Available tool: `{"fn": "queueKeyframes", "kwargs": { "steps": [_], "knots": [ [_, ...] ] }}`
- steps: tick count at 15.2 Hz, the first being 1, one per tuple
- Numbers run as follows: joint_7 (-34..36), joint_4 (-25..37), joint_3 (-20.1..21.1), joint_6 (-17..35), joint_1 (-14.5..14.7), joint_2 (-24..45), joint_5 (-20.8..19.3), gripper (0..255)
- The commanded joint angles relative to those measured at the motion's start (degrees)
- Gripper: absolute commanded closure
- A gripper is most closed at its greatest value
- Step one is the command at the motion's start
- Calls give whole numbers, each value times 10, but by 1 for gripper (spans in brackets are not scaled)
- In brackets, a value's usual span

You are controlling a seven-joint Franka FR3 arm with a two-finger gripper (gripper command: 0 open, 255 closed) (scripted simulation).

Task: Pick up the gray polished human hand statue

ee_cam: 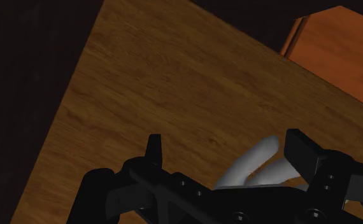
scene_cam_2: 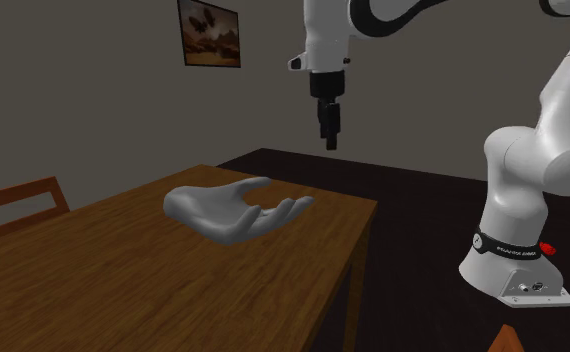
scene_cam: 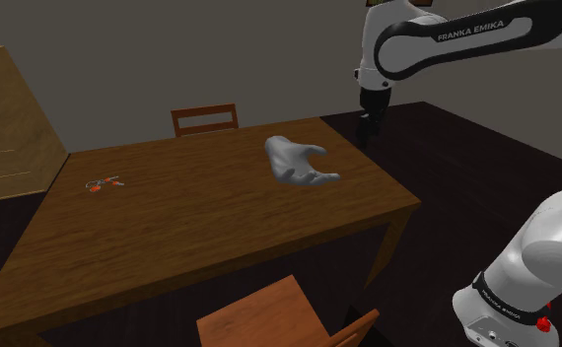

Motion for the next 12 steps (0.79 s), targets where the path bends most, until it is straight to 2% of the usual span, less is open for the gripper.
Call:
{"fn": "queueKeyframes", "kwargs": {
  "steps": [1, 7, 12],
  "knots": [
    [4, 40, 1, 7, -1, 53, -2, 0],
    [13, 173, 3, 6, -3, 204, -10, 0],
    [18, 310, 2, -18, 0, 334, -16, 0]
  ]
}}
